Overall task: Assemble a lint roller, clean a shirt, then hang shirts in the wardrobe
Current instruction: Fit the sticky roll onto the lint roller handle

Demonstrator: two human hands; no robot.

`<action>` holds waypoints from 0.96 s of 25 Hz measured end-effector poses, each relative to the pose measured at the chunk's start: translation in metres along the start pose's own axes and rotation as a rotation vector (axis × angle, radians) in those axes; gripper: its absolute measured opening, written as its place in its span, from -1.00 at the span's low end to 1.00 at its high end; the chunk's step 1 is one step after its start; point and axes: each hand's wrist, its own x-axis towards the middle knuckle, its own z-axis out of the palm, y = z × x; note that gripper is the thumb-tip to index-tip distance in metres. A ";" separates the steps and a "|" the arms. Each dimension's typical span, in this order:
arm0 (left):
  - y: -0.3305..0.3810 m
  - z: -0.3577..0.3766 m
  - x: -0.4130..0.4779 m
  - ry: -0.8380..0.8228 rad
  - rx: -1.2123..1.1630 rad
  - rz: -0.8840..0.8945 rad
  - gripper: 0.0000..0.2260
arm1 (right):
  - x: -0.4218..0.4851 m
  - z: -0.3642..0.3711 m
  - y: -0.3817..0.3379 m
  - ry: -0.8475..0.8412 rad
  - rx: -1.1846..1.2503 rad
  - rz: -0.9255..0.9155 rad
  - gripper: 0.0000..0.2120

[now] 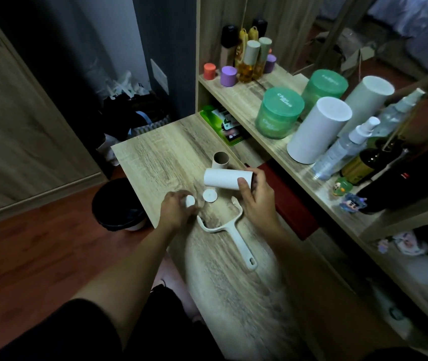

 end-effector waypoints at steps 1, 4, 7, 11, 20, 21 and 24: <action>0.001 0.001 0.001 -0.017 0.061 0.030 -0.59 | 0.001 -0.001 -0.001 0.006 0.006 0.003 -0.69; 0.005 0.002 0.001 -0.016 0.136 0.107 -0.56 | 0.004 -0.001 -0.002 0.013 0.008 0.012 -0.70; 0.005 -0.002 -0.002 -0.035 0.083 0.095 -0.46 | 0.003 0.006 -0.010 0.014 0.017 -0.003 -0.68; -0.002 -0.025 -0.007 0.123 -0.107 0.048 -0.49 | -0.001 0.035 -0.030 0.047 0.111 0.001 -0.61; -0.095 -0.143 0.039 0.620 -0.195 -0.204 -0.73 | -0.013 0.180 -0.102 -0.092 0.189 0.105 -0.73; -0.095 -0.147 0.039 0.610 -0.206 -0.206 -0.73 | -0.011 0.187 -0.102 -0.102 0.193 0.100 -0.71; -0.149 -0.183 0.079 0.578 -0.159 -0.268 -0.70 | 0.014 0.274 -0.105 -0.244 0.122 0.138 -0.54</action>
